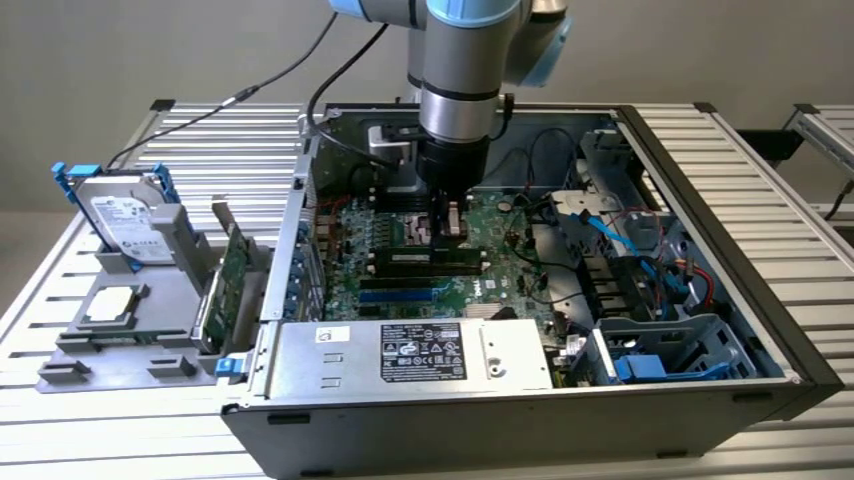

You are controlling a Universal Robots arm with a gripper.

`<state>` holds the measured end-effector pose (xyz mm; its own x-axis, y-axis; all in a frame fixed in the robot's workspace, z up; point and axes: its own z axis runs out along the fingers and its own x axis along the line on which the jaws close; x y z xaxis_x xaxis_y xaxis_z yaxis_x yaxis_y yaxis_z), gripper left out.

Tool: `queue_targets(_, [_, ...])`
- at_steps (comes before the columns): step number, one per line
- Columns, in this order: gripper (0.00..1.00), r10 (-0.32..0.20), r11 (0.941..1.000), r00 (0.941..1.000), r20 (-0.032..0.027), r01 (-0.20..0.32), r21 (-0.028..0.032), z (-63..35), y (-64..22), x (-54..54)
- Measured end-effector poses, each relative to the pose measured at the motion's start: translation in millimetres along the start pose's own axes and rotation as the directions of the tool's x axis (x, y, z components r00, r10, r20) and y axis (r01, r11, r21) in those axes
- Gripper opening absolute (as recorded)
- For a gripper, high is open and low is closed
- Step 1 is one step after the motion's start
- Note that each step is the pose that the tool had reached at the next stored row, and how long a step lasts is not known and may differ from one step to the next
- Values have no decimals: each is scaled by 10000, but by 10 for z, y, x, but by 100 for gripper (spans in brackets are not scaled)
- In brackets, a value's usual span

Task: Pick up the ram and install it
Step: 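Insert the ram into the slot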

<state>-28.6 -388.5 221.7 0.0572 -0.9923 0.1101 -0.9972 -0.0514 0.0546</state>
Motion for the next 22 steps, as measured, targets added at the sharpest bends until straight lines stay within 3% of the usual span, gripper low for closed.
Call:
queue_targets(7, [14,4,10000,10000,-99,-4,-7,-65,4,11])
queue_targets(16, [14,4,10000,9999,-106,-4,0,-95,6,31])
queue_targets(22, [14,8,10000,9999,-108,-7,66,-77,5,31])
